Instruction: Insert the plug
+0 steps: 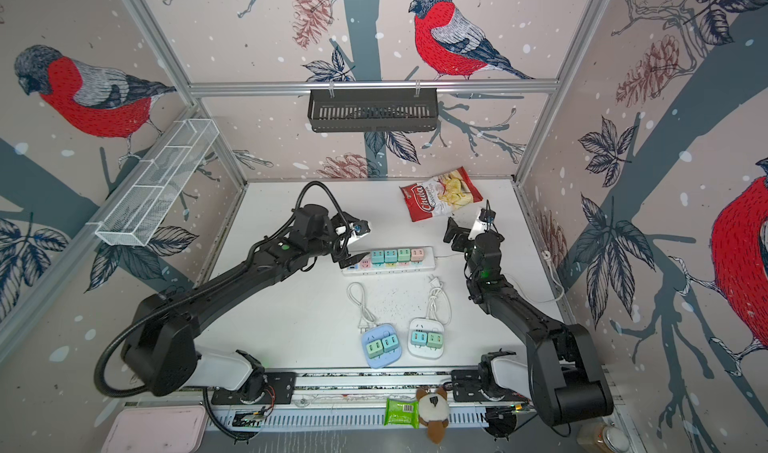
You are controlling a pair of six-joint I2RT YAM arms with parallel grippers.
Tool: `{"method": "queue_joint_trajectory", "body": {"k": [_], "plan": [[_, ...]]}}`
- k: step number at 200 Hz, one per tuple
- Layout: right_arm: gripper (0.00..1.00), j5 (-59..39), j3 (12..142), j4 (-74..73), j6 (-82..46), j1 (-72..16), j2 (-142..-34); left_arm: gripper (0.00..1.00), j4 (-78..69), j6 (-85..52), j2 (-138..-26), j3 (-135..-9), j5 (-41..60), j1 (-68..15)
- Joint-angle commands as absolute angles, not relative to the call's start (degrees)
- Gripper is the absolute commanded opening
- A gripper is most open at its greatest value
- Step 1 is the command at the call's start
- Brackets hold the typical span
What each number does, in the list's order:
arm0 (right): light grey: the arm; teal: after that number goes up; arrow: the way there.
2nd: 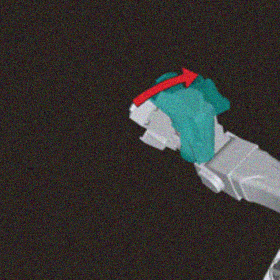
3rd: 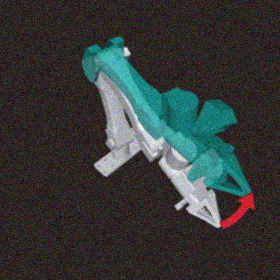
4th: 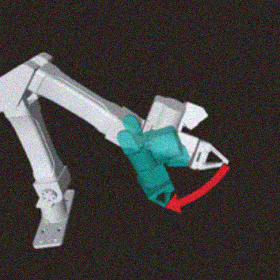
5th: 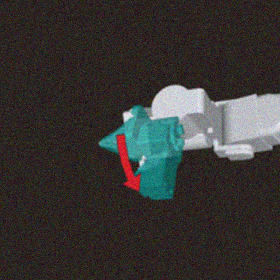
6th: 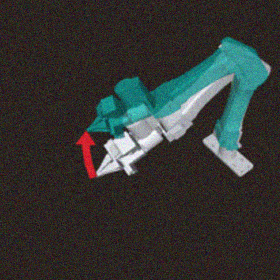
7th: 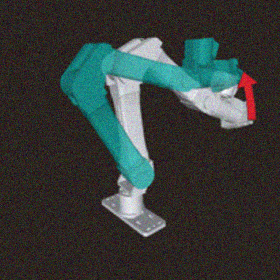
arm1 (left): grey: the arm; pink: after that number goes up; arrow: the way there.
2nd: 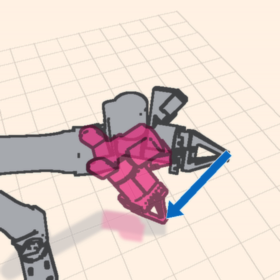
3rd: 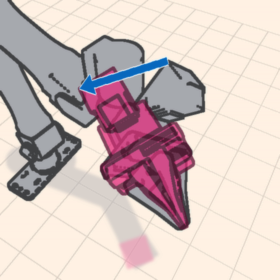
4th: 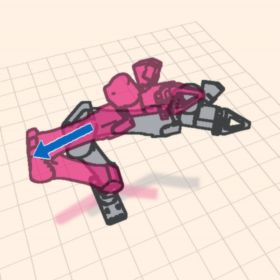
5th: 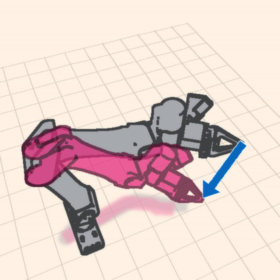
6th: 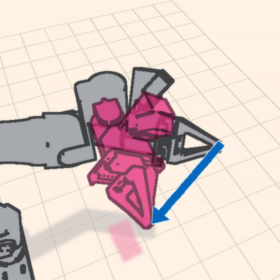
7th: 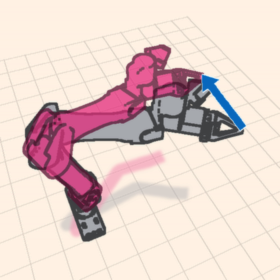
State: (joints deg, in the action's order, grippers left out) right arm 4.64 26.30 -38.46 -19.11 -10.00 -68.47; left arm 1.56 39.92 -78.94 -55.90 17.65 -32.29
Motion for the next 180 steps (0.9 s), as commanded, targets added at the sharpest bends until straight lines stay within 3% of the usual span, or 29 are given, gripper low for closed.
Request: {"method": "queue_joint_trajectory", "body": {"k": [1, 44, 84, 134, 180], "plan": [[1.00, 4.5, 27.1, -33.2, -20.6, -10.1, -65.1, 0.99, -13.8, 29.5, -73.2, -49.3, 11.7, -30.9], [1.00, 11.4, 27.4, -25.8, -21.9, -10.0, -59.4, 0.99, -33.4, 8.2, -63.1, -32.9, -8.4, -24.5], [1.00, 15.9, 31.1, -18.6, -23.0, -9.9, -59.7, 0.99, -45.3, 3.5, -59.0, -19.3, -15.4, -17.7], [1.00, 10.9, 31.7, -19.6, -21.3, -9.1, -59.7, 1.00, -57.9, 2.4, -67.1, -12.1, -23.1, -14.5], [1.00, 15.5, 27.2, -26.1, -12.0, -9.1, -58.0, 0.99, -60.5, 1.5, -72.5, -12.0, -28.2, -13.6]]}}
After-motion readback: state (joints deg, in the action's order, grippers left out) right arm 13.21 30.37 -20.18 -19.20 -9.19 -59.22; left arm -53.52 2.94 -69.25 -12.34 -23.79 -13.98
